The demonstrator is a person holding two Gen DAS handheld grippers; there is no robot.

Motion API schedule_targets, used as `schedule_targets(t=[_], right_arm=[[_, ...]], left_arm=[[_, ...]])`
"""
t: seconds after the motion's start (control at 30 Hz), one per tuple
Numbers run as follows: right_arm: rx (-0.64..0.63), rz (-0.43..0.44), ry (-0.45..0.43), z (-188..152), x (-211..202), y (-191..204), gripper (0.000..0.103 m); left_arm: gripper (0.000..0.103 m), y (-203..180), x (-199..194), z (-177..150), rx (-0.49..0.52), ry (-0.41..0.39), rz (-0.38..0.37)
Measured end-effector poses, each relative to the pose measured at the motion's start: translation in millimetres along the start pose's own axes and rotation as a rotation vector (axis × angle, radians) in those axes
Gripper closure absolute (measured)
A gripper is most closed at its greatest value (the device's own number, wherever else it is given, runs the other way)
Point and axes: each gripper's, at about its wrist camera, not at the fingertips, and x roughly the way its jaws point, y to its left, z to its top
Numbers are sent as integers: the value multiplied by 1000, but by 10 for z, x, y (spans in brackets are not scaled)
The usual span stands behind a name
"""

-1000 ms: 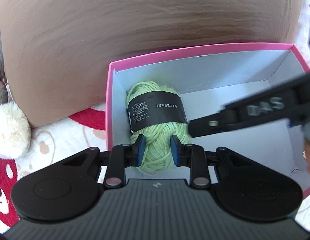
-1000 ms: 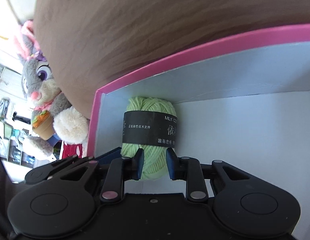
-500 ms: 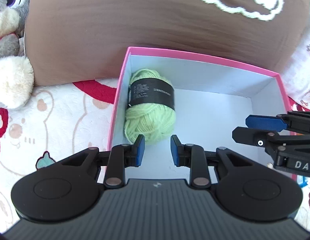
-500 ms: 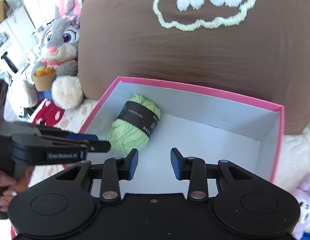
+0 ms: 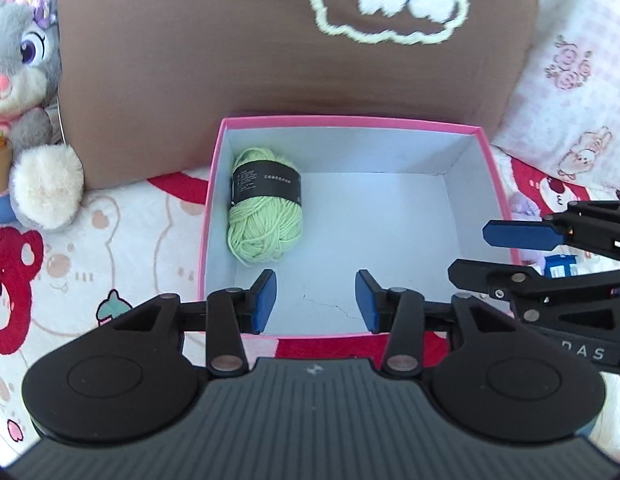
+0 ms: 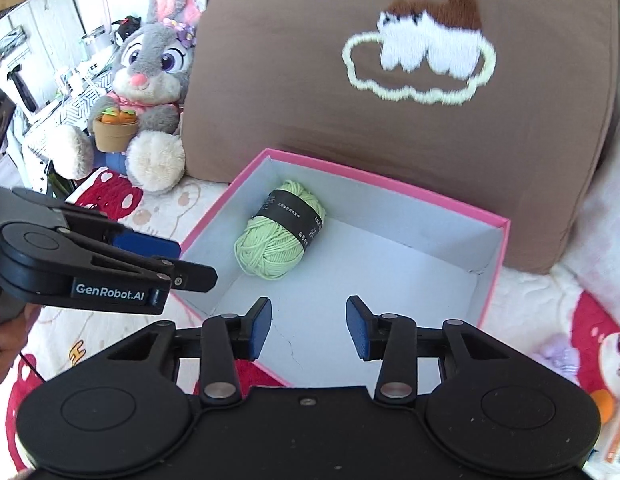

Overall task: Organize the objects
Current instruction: 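Withdraw the left gripper from the box toward the blue wet-wipe pack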

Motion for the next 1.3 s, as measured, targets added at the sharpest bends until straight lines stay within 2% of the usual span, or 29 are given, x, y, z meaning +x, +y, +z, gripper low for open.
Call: schedule_targets(t=[0.23, 0.4, 0.73, 0.93, 1.3], right_arm=[[-36, -1, -8, -104, -421, -13, 52], [-32, 1, -11, -230, -700, -90, 52], [-44, -29, -14, -471, -1168, -167, 51], [-57, -42, -18, -595, -1393, -182, 50], [-48, -80, 15, -1121, -1579, -384, 46]], left_arm=[[52, -196, -371, -85, 47, -29, -46], [51, -318, -504, -151, 55, -11, -114], [49, -655, -704, -294, 143, 27, -148], [46, -808, -835, -406, 198, 40, -144], [43, -1231, -750, -539, 281, 89, -203]])
